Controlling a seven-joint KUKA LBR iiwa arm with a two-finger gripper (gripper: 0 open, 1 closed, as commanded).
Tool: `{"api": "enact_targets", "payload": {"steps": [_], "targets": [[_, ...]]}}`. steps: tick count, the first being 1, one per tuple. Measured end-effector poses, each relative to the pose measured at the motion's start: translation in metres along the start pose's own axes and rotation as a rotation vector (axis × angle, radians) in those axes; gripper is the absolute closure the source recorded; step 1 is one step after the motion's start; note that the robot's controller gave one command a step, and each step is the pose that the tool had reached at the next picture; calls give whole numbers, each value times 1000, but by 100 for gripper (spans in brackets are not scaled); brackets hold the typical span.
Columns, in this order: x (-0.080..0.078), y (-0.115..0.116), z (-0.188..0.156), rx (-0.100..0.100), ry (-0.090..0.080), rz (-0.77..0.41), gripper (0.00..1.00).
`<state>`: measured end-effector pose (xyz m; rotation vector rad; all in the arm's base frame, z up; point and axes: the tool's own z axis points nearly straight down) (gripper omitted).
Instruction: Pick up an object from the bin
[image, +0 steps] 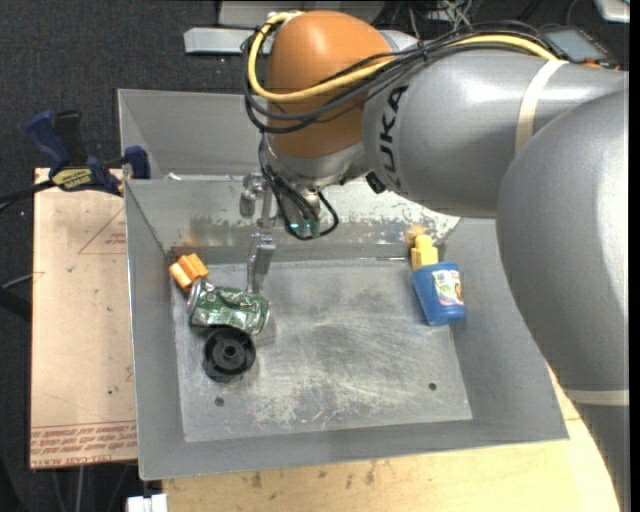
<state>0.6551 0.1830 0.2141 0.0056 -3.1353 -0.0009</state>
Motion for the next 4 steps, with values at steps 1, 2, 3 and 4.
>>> {"api": "enact_targets", "payload": {"steps": [1, 2, 3, 4], "targets": [[0, 0, -2, 0, -2, 1, 0], [48, 2, 12, -1, -10, -14, 0], [45, -24, 71, -2, -14, -131, 0], [62, -4, 138, -1, -21, -417, 100]]}}
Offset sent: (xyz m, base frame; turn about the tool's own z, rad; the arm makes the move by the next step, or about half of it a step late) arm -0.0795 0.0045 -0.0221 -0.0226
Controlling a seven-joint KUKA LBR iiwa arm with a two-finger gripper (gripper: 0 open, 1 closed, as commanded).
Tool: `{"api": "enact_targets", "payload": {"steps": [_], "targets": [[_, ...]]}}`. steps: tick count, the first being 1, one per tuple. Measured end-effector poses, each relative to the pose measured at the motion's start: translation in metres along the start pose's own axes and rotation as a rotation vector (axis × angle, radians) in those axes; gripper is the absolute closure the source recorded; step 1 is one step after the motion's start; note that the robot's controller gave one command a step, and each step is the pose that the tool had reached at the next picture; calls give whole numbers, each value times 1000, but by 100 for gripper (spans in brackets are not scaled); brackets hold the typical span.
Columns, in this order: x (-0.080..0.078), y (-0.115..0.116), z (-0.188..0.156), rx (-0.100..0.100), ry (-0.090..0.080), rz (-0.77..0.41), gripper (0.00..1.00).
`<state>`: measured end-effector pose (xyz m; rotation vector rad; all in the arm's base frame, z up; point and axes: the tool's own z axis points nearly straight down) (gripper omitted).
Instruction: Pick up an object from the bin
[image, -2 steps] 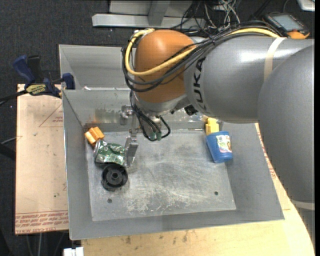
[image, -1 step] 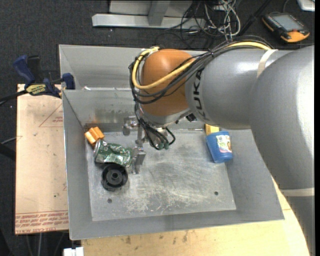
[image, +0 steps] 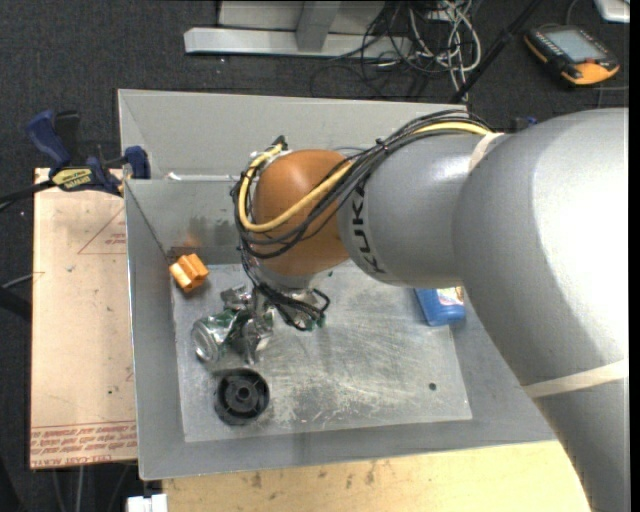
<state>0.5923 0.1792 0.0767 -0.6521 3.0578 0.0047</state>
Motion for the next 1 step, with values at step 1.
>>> {"api": "enact_targets", "payload": {"steps": [1], "targets": [[4, 1, 6, -2, 11, -1, 0]]}}
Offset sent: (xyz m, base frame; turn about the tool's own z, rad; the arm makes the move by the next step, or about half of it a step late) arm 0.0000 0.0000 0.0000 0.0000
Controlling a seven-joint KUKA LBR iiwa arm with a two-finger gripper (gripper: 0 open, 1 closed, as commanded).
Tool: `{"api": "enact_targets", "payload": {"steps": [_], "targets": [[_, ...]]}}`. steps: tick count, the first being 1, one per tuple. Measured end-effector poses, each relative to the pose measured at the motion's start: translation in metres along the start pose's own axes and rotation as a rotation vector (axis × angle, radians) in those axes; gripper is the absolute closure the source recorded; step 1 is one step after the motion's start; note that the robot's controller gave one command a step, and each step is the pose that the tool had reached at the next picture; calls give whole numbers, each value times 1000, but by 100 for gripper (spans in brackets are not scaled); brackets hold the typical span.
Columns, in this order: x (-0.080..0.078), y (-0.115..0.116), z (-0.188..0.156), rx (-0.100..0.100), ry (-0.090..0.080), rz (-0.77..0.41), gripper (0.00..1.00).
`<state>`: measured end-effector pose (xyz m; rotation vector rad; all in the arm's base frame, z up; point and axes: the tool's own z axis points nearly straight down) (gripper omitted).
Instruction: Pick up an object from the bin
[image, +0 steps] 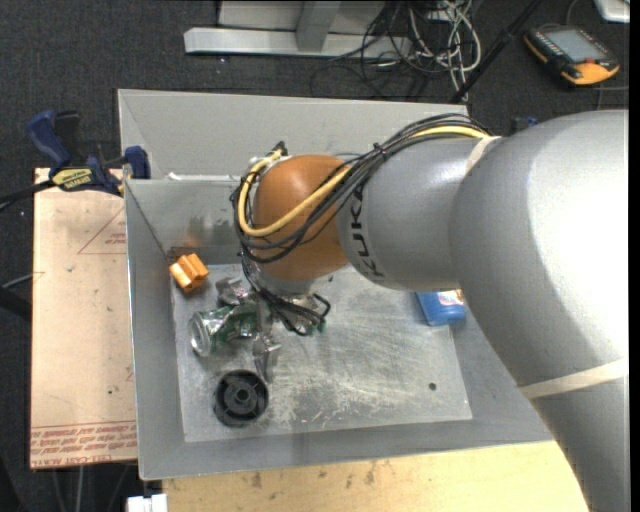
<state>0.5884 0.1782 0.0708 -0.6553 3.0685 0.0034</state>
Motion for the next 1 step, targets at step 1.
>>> {"api": "enact_targets", "payload": {"steps": [1], "targets": [[-1, 1, -3, -1, 1, 0, 100]]}}
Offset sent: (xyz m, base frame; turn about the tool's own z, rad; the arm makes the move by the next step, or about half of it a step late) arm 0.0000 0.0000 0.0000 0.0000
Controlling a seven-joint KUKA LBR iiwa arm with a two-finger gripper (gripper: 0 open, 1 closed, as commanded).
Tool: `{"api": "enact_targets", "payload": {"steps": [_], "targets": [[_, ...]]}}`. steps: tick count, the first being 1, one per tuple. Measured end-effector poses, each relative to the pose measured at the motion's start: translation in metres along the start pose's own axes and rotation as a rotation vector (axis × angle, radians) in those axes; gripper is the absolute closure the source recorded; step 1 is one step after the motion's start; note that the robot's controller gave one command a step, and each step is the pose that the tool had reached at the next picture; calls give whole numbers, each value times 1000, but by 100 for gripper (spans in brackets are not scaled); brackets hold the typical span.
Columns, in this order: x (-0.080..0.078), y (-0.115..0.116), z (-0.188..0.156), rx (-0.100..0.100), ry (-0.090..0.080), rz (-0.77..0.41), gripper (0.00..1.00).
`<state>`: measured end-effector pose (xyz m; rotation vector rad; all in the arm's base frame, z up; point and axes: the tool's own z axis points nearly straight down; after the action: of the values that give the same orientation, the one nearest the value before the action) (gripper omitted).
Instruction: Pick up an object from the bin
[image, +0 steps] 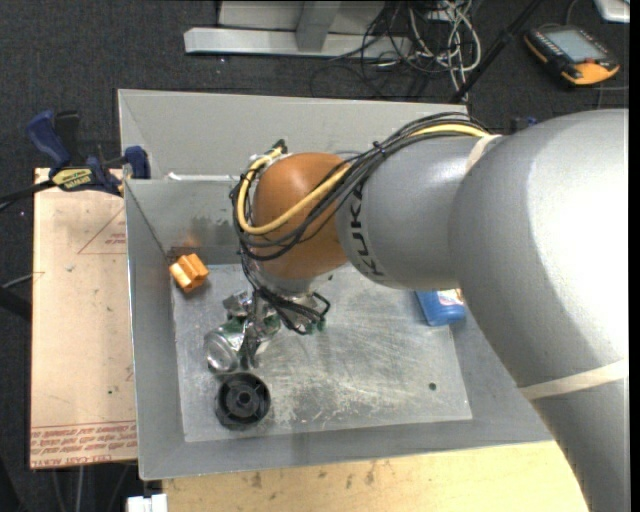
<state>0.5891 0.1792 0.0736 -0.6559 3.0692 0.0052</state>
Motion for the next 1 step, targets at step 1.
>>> {"api": "enact_targets", "payload": {"steps": [1], "targets": [[0, 0, 0, 0, 0, 0, 100]]}}
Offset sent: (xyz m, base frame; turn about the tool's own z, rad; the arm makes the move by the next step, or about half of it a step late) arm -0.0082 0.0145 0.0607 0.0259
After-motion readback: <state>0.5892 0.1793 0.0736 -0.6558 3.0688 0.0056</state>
